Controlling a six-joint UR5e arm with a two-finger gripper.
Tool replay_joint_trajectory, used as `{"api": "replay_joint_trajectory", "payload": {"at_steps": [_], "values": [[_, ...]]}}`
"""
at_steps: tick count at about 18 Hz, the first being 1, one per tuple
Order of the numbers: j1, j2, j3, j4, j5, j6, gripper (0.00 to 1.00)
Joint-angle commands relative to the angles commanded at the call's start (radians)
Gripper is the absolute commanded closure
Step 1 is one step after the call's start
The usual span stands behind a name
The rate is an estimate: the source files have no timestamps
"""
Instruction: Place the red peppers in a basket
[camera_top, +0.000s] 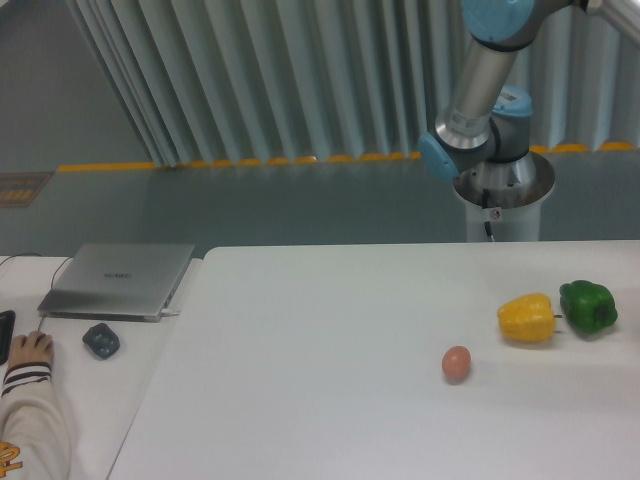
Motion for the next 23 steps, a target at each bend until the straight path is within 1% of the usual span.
{"api": "replay_joint_trajectory", "payload": {"at_steps": [1,3,6,11,12,14,15,16,17,18,20,21,23], "values": [[0.000,0.000,0.000,0.000,0.000,0.002,0.00],[-0.005,0.002,0.000,-0.002,0.000,0.000,0.00],[-0.011,0.018,-0.011,-0.002,0.002,0.003,0.00],[-0.047,0.126,-0.084,-0.008,0.002,0.003,0.00],[-0.073,0.161,-0.103,-0.012,0.002,0.003,0.00],[-0.109,0.205,-0.129,-0.018,0.003,0.003,0.00],[-0.142,0.227,-0.147,-0.026,0.006,0.003,0.00],[-0.168,0.236,-0.150,-0.058,0.006,0.003,0.00],[-0.185,0.244,-0.149,-0.102,0.005,0.003,0.00],[-0.201,0.244,-0.147,-0.127,0.008,0.003,0.00],[-0.230,0.253,-0.150,-0.159,0.014,0.023,0.00],[-0.241,0.258,-0.143,-0.178,0.017,0.081,0.00],[-0.241,0.271,-0.144,-0.207,0.018,0.152,0.00]]}}
